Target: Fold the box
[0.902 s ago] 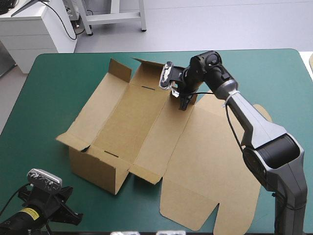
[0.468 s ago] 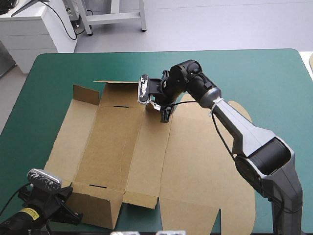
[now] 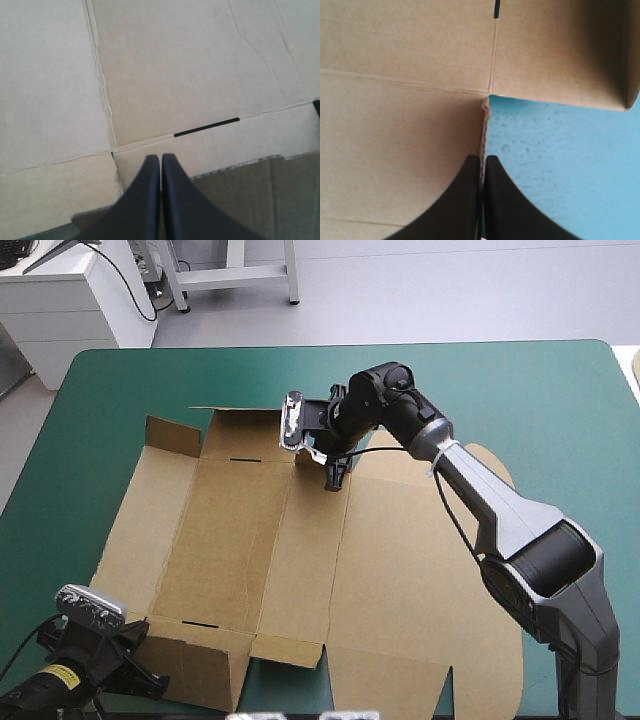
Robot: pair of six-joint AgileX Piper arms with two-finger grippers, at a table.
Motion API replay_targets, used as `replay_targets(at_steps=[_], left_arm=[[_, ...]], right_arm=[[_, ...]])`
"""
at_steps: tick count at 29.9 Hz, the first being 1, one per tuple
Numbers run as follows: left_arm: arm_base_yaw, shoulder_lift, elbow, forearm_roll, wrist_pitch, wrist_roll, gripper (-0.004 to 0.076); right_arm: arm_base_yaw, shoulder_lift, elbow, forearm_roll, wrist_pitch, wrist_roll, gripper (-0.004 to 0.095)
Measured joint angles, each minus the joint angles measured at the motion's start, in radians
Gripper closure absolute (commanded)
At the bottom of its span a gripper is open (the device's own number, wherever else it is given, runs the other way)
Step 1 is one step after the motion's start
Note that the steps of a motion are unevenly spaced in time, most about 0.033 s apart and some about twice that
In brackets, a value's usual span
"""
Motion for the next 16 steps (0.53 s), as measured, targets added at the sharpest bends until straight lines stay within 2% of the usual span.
replay_targets(at_steps=[2,5,8,10,12,14,16], left_arm=[[0.0,0.0,0.0,0.0,0.0,0.0,0.0731],[0.0,0.0,0.0,0.0,0.0,0.0,0.0731],[0.0,0.0,0.0,0.0,0.0,0.0,0.0731],[0.0,0.0,0.0,0.0,0.0,0.0,0.0731],[0.0,0.0,0.0,0.0,0.0,0.0,0.0731],[0.0,0.0,0.0,0.0,0.0,0.0,0.0731],[0.0,0.0,0.0,0.0,0.0,0.0,0.0731]], right_arm=[[0.0,0.0,0.0,0.008,0.0,0.0,0.0889],[0.0,0.0,0.0,0.015,0.0,0.004,0.0761],[0.0,0.0,0.0,0.015,-0.004,0.019,0.0586],[0.0,0.0,-0.001,0.014,-0.006,0.034,0.0525],[0.0,0.0,-0.002,0.011,-0.007,0.039,0.0549],[0.0,0.0,-0.003,0.008,-0.007,0.042,0.0619],[0.0,0.0,-0.003,0.005,-0.007,0.044,0.0749]])
